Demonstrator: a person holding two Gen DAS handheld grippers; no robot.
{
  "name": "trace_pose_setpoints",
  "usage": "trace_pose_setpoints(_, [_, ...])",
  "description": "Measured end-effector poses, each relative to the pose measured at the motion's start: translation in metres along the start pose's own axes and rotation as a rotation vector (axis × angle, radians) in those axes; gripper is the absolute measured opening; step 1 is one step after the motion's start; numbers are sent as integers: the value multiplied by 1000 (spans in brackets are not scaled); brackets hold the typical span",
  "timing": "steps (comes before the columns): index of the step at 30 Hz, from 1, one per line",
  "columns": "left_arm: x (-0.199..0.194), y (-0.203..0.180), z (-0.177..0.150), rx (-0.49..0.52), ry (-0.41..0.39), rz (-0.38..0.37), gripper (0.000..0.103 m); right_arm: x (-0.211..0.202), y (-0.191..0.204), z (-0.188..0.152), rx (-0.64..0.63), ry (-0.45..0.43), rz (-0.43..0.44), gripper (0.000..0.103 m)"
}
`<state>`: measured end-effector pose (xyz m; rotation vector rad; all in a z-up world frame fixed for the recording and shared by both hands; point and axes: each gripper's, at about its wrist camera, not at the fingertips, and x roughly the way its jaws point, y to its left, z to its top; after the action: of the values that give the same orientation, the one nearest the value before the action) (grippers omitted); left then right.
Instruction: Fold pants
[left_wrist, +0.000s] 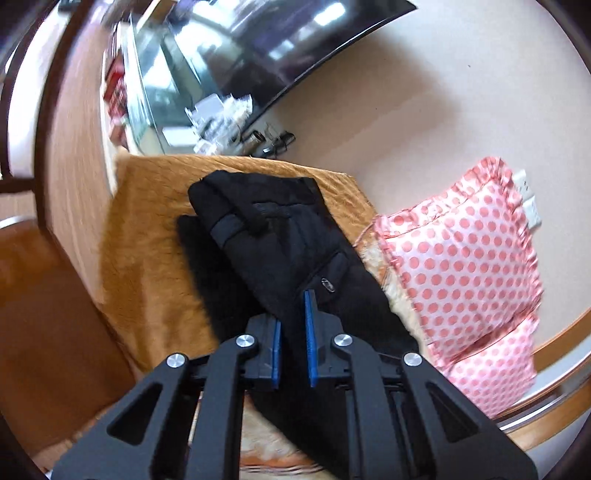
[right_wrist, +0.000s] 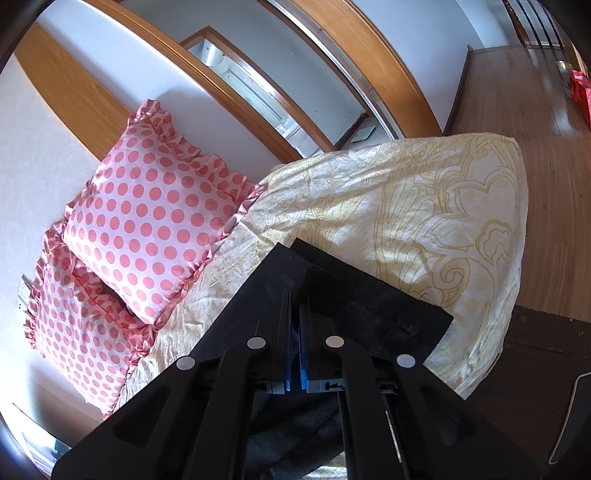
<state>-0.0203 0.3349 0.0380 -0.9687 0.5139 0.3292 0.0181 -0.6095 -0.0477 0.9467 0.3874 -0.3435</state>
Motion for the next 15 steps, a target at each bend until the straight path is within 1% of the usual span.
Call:
trace_pose_setpoints(2, [3, 2, -7, 63, -3, 65, 11, 1, 0, 1, -1, 1, 0, 3])
trace_pose_setpoints(4, [12, 5, -9, 78, 10, 96, 12, 8, 0, 2, -4, 13, -10, 3])
trace_pose_setpoints(7, [8, -2, -8, 95, -13, 90, 13, 12, -1, 6, 6, 26, -2, 3])
trace_pose_setpoints(10, [6, -9, -8, 128, -11, 81, 14, 0, 2, 12, -4, -14, 24, 3])
trace_pose_setpoints(12, [6, -11, -9, 147, -7, 85, 14, -5, 1, 12, -31, -20, -16, 3])
trace_pose_setpoints(14, [8, -10, -10, 159, -7, 91, 14, 0, -10, 6, -21, 14, -51, 3])
trace_pose_setpoints(15, [9, -9, -11, 159, -4, 93, 14, 1, -18, 3, 0, 26, -54, 3])
